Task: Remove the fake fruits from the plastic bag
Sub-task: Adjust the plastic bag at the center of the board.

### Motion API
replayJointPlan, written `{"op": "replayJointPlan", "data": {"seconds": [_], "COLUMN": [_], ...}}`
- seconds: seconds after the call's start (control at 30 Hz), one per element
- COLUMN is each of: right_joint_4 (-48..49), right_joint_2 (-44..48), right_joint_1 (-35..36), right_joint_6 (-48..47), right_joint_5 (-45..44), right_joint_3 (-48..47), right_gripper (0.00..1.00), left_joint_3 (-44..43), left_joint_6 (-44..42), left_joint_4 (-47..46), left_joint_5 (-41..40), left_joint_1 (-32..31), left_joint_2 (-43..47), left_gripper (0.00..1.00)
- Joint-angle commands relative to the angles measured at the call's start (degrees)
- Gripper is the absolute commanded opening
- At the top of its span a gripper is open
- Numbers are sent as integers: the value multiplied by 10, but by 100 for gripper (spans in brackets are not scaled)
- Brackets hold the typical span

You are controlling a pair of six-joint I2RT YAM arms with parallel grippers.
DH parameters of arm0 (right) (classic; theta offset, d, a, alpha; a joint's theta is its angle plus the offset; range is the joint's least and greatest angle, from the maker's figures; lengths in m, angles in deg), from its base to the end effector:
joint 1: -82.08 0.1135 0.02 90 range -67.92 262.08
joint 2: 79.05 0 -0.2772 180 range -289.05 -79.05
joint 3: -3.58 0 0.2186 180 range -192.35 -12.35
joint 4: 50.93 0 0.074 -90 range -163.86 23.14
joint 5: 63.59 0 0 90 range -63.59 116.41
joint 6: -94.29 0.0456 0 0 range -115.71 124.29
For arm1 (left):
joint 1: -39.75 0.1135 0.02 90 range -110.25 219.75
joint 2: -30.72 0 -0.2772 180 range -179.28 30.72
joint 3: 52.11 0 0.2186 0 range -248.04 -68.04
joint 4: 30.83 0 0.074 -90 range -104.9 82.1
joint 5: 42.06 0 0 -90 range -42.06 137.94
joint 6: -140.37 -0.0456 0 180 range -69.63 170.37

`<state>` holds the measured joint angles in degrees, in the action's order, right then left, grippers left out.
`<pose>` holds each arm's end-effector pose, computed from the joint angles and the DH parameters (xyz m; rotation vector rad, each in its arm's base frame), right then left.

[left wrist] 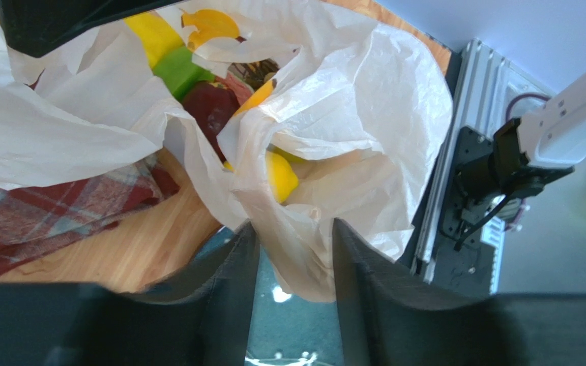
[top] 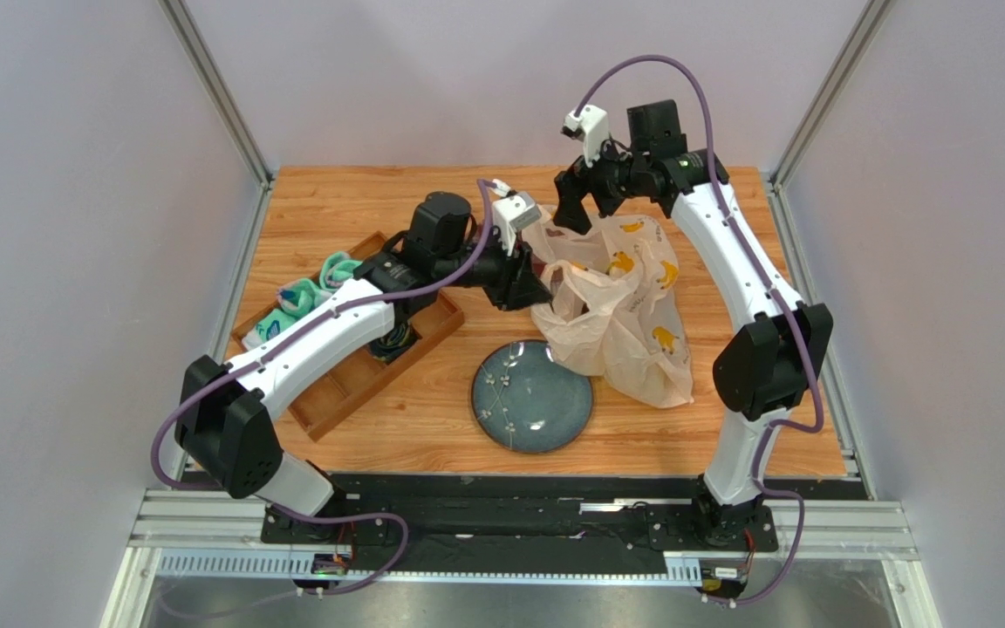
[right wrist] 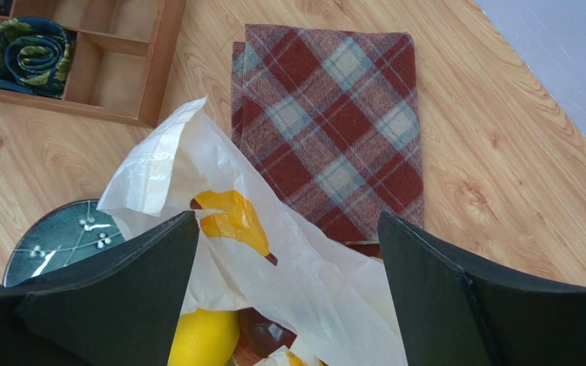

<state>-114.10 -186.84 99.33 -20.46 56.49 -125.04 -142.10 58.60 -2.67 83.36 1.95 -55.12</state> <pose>0.3684 0.1383 0.3788 -1.0461 1.9868 0.5334 0.2362 -0.2167 0.3606 0.9307 1.8667 -1.1188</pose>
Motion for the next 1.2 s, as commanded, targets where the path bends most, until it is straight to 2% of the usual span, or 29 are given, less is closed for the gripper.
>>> {"op": "replayJointPlan", "data": {"seconds": [0.0,0.07,0.1,0.13,0.2,0.23,0.37,0.4,0.47,0.5,0.6,0.7,0.73,0.8,0.83,0.9,0.93,0.97,1.03,1.07,1.17], "right_joint_4": [0,9,9,6,7,11,36,57,83,114,152,158,159,168,175,179,174,164,129,115,68], "right_joint_2": [-9,-46,-64,-77,-105,-109,-97,-82,-64,-37,4,68,114,171,230,293,317,372,425,469,536], "right_joint_1": [25,27,25,22,3,-5,-51,-74,-99,-124,-168,-208,-215,-231,-234,-245,-246,-246,-247,-247,-247], "right_joint_6": [-43,-36,-29,-15,8,31,38,39,45,48,48,34,33,23,19,17,16,18,36,42,65], "right_joint_5": [-58,-89,-118,-133,-151,-152,-180,-187,-208,-217,-235,-236,-235,-230,-231,-238,-241,-252,-262,-258,-262], "right_joint_3": [12,0,-14,-36,-102,-122,-218,-226,-235,-232,-217,-179,-126,-53,45,142,229,285,385,494,631], "right_gripper": [91,70,57,34,15,0,0,0,0,0,0,0,0,0,0,0,0,0,0,0,0], "left_joint_3": [-27,-29,-37,-43,-74,-88,-229,-293,-357,-419,-522,-586,-593,-594,-588,-546,-523,-464,-390,-319,-218], "left_joint_6": [-24,-32,-45,-51,-77,-81,-76,-76,-73,-70,-63,-62,-62,-66,-66,-80,-81,-117,-138,-160,-201], "left_joint_4": [-5,6,11,18,33,36,60,58,46,43,27,23,24,38,62,90,122,138,154,157,164], "left_joint_5": [8,3,0,-15,-33,-50,-62,-59,-51,-47,-38,-23,-6,30,45,90,98,104,107,107,97], "left_joint_1": [-1,-1,-1,-1,-1,0,6,6,5,6,4,2,2,0,-3,-7,-16,-21,-37,-42,-65], "left_joint_2": [-3,-5,-7,-8,-20,-27,-100,-133,-167,-200,-251,-280,-281,-275,-270,-246,-235,-213,-189,-168,-141], "left_gripper": [26,6,0,0,0,0,0,0,0,0,0,0,0,0,0,0,0,0,0,0,0]}}
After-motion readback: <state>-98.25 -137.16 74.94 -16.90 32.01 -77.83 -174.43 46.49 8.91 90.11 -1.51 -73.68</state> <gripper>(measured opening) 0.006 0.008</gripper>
